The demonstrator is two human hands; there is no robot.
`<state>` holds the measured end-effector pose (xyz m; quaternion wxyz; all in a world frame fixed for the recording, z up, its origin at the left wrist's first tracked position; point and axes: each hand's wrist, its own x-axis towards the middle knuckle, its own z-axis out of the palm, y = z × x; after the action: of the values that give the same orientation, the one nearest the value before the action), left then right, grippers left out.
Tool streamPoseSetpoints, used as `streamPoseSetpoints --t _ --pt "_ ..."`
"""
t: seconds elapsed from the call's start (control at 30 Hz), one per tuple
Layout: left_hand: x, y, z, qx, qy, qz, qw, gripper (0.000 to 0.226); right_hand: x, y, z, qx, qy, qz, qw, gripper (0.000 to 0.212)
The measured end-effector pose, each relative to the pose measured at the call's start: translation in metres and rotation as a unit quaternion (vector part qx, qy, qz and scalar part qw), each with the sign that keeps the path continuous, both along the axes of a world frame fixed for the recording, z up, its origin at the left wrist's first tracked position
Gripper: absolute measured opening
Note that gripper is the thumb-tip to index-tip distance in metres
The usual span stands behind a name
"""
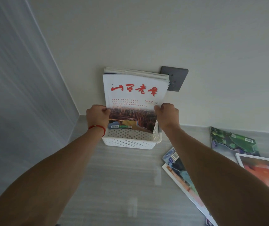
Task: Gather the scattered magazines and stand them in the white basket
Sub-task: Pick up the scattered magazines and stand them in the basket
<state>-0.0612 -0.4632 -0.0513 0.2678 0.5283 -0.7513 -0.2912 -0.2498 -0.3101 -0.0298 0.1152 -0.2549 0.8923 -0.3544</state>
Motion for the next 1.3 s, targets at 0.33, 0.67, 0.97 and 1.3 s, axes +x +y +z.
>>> streamPoseSetpoints --t 0.33,0.67,0.97,1.3 --pt "0.006 0.01 0.013 0.196 0.123 0.094 0.968 0.04 0.011 0.029 0.011 0.013 -0.003 -0.012 1.0 0.033" --pt "-0.015 0.256 0.012 0.139 0.078 -0.159 0.974 0.037 0.034 0.204 -0.002 -0.06 -0.03 -0.025 0.997 0.023" --pt "-0.068 0.448 -0.024 0.16 -0.121 -0.467 0.861 0.044 -0.008 0.471 -0.06 0.175 0.082 -0.015 0.981 0.017" --pt "-0.103 0.521 -0.046 0.29 -0.188 -0.413 0.842 0.062 -0.011 0.561 -0.09 0.215 0.119 0.22 0.944 0.065"
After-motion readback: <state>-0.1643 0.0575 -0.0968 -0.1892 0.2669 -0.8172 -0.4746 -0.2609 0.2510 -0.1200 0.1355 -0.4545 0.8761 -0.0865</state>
